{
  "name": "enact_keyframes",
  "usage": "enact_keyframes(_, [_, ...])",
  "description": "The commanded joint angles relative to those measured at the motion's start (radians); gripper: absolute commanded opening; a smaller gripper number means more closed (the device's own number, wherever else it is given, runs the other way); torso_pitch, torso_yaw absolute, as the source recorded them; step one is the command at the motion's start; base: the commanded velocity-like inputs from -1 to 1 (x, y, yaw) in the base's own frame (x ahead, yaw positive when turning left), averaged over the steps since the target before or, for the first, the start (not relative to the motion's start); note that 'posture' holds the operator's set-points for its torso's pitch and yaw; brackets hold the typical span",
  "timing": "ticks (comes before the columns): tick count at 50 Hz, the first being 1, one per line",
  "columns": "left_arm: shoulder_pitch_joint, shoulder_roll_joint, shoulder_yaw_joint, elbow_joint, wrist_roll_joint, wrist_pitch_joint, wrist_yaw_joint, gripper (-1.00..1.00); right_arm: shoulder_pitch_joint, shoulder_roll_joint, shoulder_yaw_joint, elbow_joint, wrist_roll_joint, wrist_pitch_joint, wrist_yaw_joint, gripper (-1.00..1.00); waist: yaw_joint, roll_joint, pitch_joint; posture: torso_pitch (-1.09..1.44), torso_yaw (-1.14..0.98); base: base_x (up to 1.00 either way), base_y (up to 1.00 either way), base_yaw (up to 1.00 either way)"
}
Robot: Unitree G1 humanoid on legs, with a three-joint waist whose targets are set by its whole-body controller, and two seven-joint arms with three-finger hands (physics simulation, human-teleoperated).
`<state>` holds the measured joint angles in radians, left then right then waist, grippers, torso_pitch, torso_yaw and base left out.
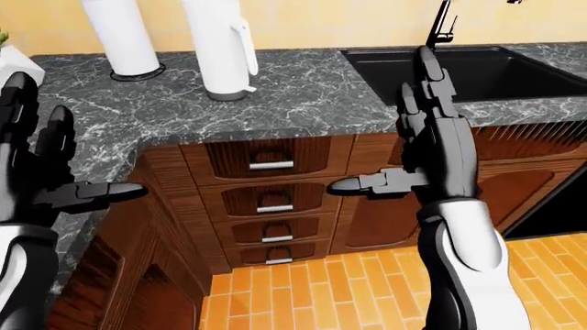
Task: Press the button to open the lid of the electric kettle.
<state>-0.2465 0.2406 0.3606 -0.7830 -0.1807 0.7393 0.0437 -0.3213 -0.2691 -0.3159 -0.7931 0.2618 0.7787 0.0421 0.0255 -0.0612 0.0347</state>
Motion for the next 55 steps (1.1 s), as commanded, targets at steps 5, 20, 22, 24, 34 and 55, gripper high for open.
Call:
enact_keyframes(5, [-0.017, 0.004, -0.003, -0.026, -0.003, -0.025, -0.004, 1.00, -0.018, -0.010, -0.014, -0.022, 0.001, -0.010, -0.010, 1.00, -0.024, 0.009, -0.006, 0.00, 0.00, 0.28, 0.00, 0.00])
enact_keyframes(20, [-0.020, 0.004, 0.000, -0.026, -0.004, -0.022, -0.003, 1.00, -0.017, -0.013, -0.016, -0.029, 0.010, -0.008, -0.012, 1.00, -0.016, 0.111, -0.008, 0.00, 0.00, 0.28, 0.00, 0.00])
enact_keyframes(22, [-0.020, 0.005, 0.001, -0.027, -0.005, -0.020, -0.002, 1.00, -0.017, -0.013, -0.015, -0.032, 0.009, -0.005, -0.012, 1.00, -0.012, 0.092, -0.002, 0.00, 0.00, 0.29, 0.00, 0.00])
enact_keyframes(24, [-0.021, 0.006, 0.003, -0.028, -0.007, -0.020, -0.002, 1.00, -0.018, -0.013, -0.014, -0.037, 0.010, -0.001, -0.013, 1.00, -0.007, 0.068, 0.000, 0.00, 0.00, 0.28, 0.00, 0.00])
enact_keyframes(34, [-0.022, 0.008, 0.004, -0.029, -0.011, -0.017, 0.002, 1.00, -0.026, -0.015, -0.016, -0.047, 0.014, 0.013, -0.015, 1.00, -0.026, 0.031, -0.003, 0.00, 0.00, 0.28, 0.00, 0.00])
enact_keyframes(55, [-0.033, 0.022, 0.021, -0.038, -0.045, 0.004, 0.017, 1.00, -0.057, -0.033, -0.031, -0.081, 0.046, 0.069, -0.043, 1.00, -0.008, 0.044, -0.005, 0.00, 0.00, 0.20, 0.00, 0.00])
